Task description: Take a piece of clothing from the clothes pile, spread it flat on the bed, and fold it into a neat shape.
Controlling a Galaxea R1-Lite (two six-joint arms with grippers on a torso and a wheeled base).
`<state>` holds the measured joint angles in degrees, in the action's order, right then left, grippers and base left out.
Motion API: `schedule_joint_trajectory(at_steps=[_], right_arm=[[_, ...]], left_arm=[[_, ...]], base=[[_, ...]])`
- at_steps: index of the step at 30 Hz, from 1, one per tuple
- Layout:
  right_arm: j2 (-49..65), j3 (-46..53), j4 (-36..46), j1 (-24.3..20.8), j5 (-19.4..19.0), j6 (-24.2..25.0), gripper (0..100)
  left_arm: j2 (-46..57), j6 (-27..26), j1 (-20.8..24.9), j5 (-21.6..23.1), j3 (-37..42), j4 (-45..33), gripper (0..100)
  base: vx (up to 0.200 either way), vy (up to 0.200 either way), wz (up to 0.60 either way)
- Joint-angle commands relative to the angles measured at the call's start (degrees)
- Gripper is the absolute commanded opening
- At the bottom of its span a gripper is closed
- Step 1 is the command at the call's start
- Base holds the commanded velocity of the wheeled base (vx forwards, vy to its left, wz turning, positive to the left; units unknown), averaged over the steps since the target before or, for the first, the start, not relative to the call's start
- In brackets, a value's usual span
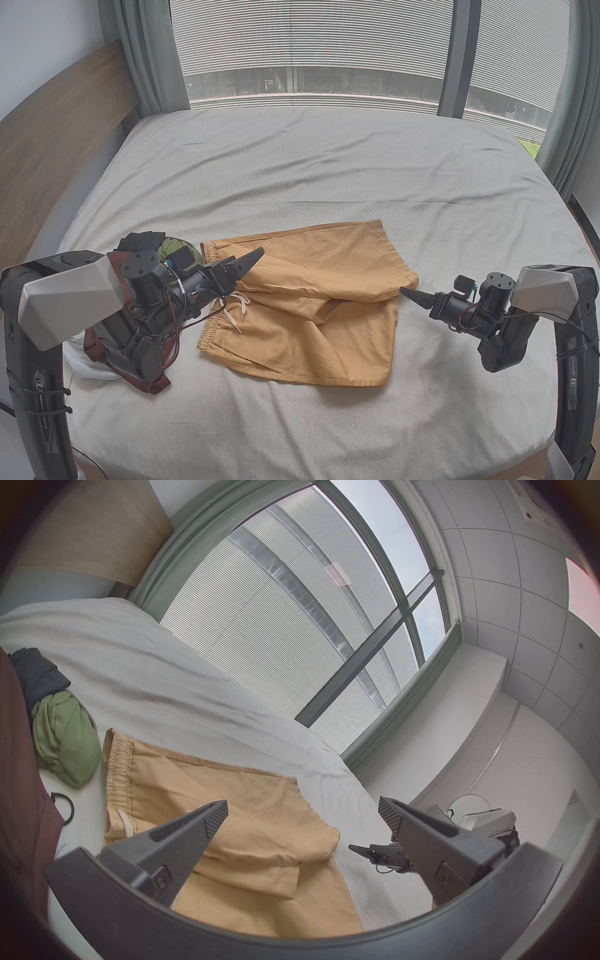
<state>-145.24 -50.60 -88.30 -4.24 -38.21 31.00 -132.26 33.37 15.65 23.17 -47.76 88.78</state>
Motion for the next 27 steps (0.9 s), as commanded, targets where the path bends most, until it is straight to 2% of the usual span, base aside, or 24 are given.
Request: schedule_joint_trajectory(at_steps=[1, 15, 27], right_arm=[[-3.8, -0.5, 0.1, -1.2, 0.1, -0.8, 100], [-9.2, -5.1, 0.2, -2.2, 0.1, -0.8, 100], [-10.9, -6.4, 0.1, -5.0, 0.2, -0.5, 100]], left_arm=[[0.0, -0.2, 1.2, 0.1, 1.9, 0.1, 100], [-0.1, -0.2, 2.5, -0.1, 2.1, 0.1, 100], [-0.2, -0.2, 3.2, -0.2, 2.1, 0.2, 100]], base=[[0.000, 0.000, 0.00], [0.000, 0.000, 0.00], [0.000, 0.000, 0.00]])
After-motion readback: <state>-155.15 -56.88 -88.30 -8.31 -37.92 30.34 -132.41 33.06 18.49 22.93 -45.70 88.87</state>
